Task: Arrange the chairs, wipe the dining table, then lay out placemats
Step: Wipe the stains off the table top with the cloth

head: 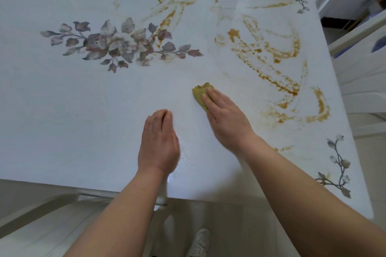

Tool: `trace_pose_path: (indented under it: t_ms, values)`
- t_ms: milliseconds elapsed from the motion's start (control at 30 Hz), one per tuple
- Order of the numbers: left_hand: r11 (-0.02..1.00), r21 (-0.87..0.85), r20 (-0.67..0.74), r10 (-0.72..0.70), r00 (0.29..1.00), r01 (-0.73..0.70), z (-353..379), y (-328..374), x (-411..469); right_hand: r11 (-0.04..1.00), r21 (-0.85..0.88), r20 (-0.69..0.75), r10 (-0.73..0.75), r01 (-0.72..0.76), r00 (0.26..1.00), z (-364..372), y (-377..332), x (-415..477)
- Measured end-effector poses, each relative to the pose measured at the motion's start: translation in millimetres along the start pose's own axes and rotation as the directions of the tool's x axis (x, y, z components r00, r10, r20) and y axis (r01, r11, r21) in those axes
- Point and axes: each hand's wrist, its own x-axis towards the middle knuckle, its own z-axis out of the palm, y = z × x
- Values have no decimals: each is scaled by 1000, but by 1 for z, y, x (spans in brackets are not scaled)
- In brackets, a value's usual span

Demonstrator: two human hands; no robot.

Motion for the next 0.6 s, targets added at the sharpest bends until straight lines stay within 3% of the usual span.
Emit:
trace_pose_path:
  t_ms: [67,200,333,467,600]
  values:
    - [1000,4,0,-6,1000,6,0,1,0,999,-20,115,-40,42,993,0,-5,0]
    - [1000,15,-5,0,1000,0,1,0,1,997,-83,149,9,3,989,7,-7,10]
    - [1000,-2,-8,-6,1000,6,1,-2,0,957,-146,80,262,-249,962,1,29,26]
    - [1000,-18,-26,2,1000,-2,2,0,0,811,-211,1,559,-546,829,-12,76,3]
    - [1000,-20,-26,7,1000,-7,2,0,-1,741,-192,-54,646,-643,761,-9,52,-21]
